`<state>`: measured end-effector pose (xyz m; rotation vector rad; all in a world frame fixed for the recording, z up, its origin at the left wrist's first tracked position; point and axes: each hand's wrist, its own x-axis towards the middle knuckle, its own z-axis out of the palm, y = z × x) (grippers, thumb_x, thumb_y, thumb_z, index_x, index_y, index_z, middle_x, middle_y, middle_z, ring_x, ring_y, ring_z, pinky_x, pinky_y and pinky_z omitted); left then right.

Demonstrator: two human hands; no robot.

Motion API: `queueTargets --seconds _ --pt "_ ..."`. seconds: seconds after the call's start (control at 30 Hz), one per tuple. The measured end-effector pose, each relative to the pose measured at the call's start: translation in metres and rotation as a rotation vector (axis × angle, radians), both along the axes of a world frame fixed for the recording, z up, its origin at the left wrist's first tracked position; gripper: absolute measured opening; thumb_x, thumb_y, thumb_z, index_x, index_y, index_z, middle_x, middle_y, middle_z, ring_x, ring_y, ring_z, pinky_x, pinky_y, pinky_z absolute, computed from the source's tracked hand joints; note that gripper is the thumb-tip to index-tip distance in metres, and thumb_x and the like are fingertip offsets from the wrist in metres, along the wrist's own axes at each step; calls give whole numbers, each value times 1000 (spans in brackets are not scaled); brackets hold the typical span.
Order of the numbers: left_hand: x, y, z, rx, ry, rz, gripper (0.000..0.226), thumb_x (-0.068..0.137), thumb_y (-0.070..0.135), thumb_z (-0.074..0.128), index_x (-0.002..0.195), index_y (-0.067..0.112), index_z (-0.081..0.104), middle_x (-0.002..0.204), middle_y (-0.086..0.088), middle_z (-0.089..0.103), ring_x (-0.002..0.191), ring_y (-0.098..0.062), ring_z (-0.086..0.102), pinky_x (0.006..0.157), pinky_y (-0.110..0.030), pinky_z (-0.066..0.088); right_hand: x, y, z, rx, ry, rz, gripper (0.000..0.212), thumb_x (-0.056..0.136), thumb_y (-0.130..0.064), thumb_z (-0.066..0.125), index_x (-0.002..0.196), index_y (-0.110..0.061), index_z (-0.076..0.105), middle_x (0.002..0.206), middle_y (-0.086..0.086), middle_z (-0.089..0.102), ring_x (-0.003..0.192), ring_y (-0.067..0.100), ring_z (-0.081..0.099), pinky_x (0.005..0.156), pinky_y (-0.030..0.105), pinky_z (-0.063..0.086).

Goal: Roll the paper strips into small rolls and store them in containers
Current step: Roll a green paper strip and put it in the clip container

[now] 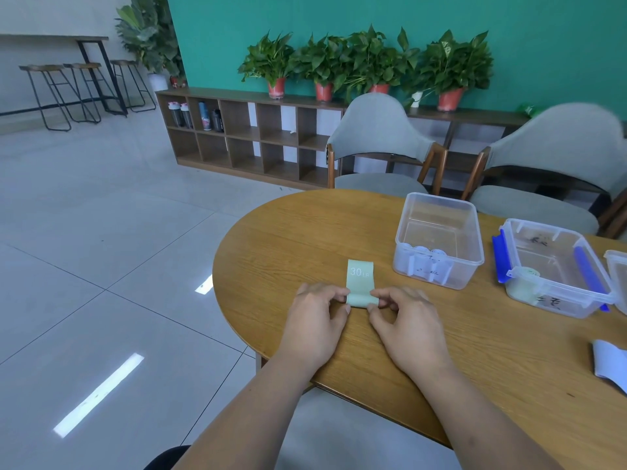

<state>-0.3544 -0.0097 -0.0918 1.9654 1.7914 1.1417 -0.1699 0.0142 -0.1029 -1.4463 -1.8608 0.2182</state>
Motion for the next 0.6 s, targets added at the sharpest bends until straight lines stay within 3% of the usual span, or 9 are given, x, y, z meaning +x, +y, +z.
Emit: queueTargets --seconds 0.13,0.37,0.6 --pt "0 0 0 -14 -14 -7 34 95 25 75 127 32 73 106 22 70 103 -1 50 86 -1 34 1 0 0 -9 -13 3 25 90 -28 76 114 -33 75 86 -23 61 89 7 56 82 37 54" --pt "-1 1 1 -24 -61 3 23 94 27 75 116 35 73 91 25 71 101 0 51 83 -9 37 0 -2 3 -18 68 7 17 88 -25 76 100 -36 71 80 -22 64 88 3 58 80 33 53" --pt "-1 1 -1 -9 -6 -6 29 95 26 74 124 31 74 102 21 69 102 -3 50 86 -13 39 0 -1 1 -14 17 -5 25 86 -28 77 110 -33 76 86 -21 63 90 6 56 82 33 54"
